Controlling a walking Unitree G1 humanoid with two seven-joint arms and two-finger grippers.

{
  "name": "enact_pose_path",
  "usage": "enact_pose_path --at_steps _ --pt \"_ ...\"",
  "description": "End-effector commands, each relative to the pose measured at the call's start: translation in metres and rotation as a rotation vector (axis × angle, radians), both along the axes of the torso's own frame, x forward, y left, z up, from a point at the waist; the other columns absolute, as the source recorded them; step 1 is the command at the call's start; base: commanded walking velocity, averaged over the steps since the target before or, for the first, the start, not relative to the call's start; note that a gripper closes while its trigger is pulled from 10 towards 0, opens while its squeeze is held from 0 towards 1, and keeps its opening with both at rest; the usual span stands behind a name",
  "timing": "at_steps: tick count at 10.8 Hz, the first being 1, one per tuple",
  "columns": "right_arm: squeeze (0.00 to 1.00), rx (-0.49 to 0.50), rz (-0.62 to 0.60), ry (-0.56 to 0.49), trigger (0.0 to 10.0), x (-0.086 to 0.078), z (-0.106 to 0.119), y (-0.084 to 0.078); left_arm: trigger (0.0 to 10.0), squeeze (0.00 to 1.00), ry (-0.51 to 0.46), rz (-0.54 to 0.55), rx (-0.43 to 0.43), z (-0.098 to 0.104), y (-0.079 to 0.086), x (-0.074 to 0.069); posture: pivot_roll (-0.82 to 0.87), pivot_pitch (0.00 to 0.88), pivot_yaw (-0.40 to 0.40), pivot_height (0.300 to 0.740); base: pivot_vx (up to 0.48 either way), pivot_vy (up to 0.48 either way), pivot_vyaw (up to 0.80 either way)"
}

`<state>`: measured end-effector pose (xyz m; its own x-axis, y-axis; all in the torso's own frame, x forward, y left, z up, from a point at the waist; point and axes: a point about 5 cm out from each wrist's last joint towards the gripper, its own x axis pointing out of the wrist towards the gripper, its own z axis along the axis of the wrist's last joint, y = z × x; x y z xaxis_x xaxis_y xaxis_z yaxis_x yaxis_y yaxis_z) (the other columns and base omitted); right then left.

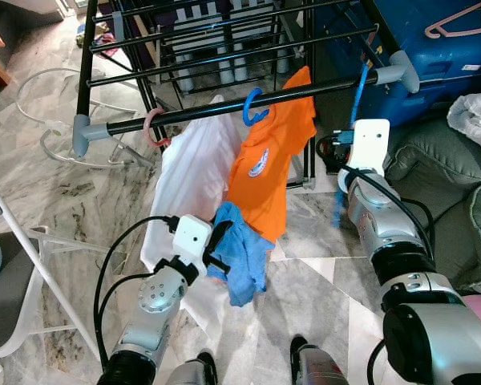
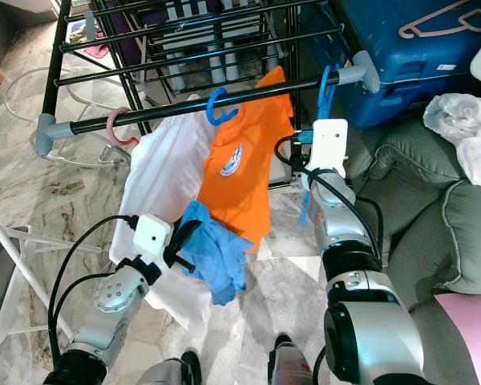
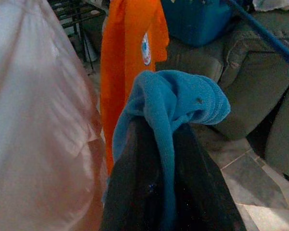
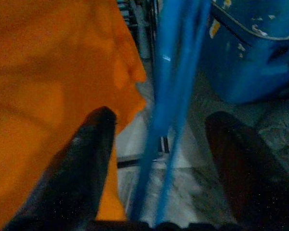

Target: Hang hanger

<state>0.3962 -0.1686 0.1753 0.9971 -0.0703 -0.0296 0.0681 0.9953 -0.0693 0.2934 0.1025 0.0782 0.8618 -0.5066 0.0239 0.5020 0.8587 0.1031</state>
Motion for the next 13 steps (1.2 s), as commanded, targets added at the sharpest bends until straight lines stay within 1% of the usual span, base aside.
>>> enact_pose_path --at_steps 1,3,5,7,8,9,10,11,13 --pt "0.0 0.001 -0.001 0.014 0.9 0.001 0.0 0.005 10.0 0.0 -0.006 -0.005 0.006 0.0 0.002 0.0 -0.13 0.213 0.144 0.74 0.0 0.0 0.0" --pt "0.0 0.005 -0.01 0.031 0.7 -0.003 -0.005 0.005 10.0 0.0 -0.004 -0.008 0.006 -0.001 0.001 -0.001 -0.14 0.216 0.147 0.74 0.0 0.0 0.0" --pt "0.0 0.012 -0.007 0.037 0.9 -0.008 -0.011 0.002 10.0 0.0 -0.001 -0.013 0.009 -0.002 0.001 -0.001 -0.14 0.217 0.15 0.74 0.0 0.0 0.0" --pt "0.0 0.01 -0.026 0.045 0.6 -0.015 -0.015 -0.01 10.0 0.0 0.002 -0.019 0.012 -0.002 -0.001 0.0 -0.15 0.218 0.152 0.74 0.0 0.0 0.0" --pt "0.0 0.009 -0.028 0.045 0.5 -0.017 -0.015 -0.013 10.0 0.0 0.002 -0.02 0.012 -0.002 -0.001 0.0 -0.15 0.217 0.153 0.74 0.0 0.0 0.0" --pt "0.0 0.006 -0.024 0.046 0.7 -0.02 -0.015 -0.015 10.0 0.0 0.003 -0.021 0.012 -0.002 -0.002 0.001 -0.15 0.217 0.153 0.74 0.0 0.0 0.0" --pt "0.0 0.001 -0.01 0.045 0.7 -0.022 -0.016 -0.016 10.0 0.0 0.003 -0.022 0.012 -0.002 -0.002 0.001 -0.15 0.217 0.153 0.74 0.0 0.0 0.0" --pt "0.0 -0.013 0.042 0.038 0.8 -0.027 -0.016 -0.017 10.0 0.0 0.004 -0.02 0.013 -0.002 -0.003 0.002 -0.15 0.215 0.151 0.74 0.0 0.0 0.0" --pt "0.0 -0.036 0.082 0.035 1.1 -0.031 -0.014 -0.019 10.0 0.0 0.006 -0.02 0.016 -0.002 -0.003 0.003 -0.16 0.213 0.151 0.74 0.0 0.0 0.0"
